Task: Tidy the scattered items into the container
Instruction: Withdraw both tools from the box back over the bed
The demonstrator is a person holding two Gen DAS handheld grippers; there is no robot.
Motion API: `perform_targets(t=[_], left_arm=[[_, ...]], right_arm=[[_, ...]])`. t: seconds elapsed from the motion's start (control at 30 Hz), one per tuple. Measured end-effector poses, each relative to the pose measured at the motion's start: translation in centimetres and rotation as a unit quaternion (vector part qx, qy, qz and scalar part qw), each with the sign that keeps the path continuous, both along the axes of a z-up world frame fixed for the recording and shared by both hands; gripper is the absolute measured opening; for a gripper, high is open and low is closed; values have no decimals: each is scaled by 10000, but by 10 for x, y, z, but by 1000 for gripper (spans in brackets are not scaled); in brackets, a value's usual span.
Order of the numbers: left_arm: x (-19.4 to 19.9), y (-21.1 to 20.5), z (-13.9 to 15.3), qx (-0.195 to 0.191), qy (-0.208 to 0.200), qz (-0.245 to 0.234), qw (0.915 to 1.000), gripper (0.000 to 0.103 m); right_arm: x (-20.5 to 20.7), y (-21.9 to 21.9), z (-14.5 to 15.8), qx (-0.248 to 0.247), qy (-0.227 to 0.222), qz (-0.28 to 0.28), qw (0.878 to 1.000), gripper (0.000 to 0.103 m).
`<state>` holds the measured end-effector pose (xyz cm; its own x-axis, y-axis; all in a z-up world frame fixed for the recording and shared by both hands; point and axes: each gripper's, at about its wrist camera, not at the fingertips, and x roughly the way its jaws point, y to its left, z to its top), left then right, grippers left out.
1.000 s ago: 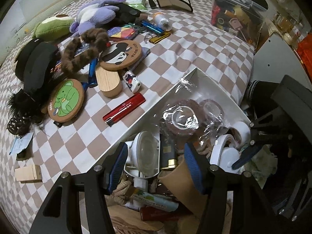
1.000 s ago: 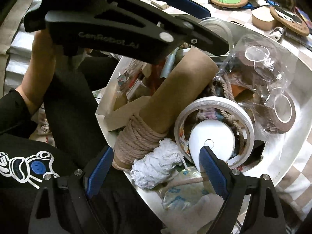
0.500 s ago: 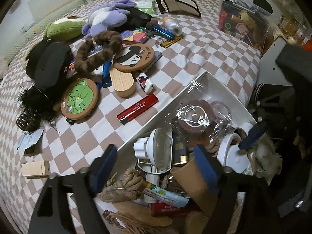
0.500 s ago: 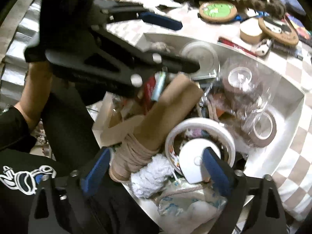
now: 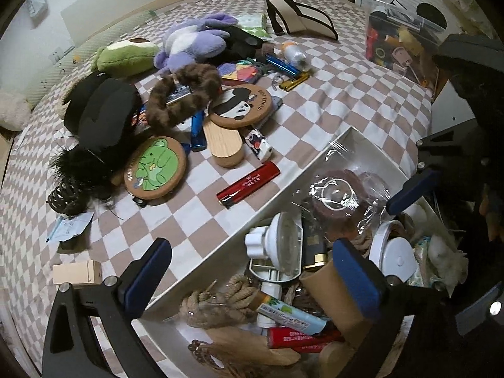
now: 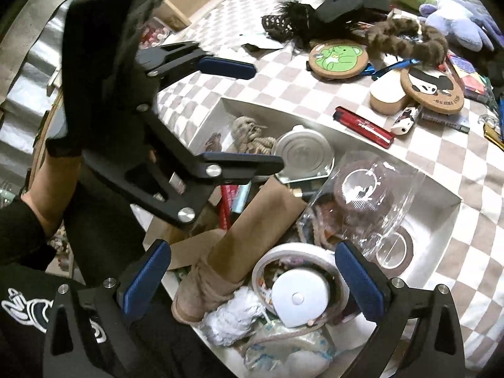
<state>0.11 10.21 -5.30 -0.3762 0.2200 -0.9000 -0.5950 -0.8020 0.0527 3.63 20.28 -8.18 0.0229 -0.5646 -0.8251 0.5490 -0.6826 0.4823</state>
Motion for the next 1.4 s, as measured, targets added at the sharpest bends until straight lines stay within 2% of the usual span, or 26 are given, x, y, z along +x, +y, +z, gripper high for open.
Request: perform_targets(t=[0.4,0.57,0.83,0.97,1.1,1.27,1.4], left_arm=[[-7,-13,8,52,116,270,9996,102],[-17,-24,15,68,339,563,9978,102],[-37,-41,26,82,554,1087,9925,102],[-47,-50,29,273,587,1318,9892,102],[-57,-60,33,538,602,1553,9846,102],[-68,-72,35,599,705,2005,9753,102],[-75,-82,29,714,486,2167,9724,102]], right_arm=[[-15,-9,5,-13,294,-160,9994,103],[-25,-11,13,34,550,-308,9980,103],[-44,-5,25,-50,710,-627,9955,103],[-57,-2,28,38,786,-863,9932,103],[-73,6,31,118,919,-1175,9887,103],[-94,20,36,92,1104,-1719,9789,103],[-108,33,40,117,1198,-2125,9697,103]])
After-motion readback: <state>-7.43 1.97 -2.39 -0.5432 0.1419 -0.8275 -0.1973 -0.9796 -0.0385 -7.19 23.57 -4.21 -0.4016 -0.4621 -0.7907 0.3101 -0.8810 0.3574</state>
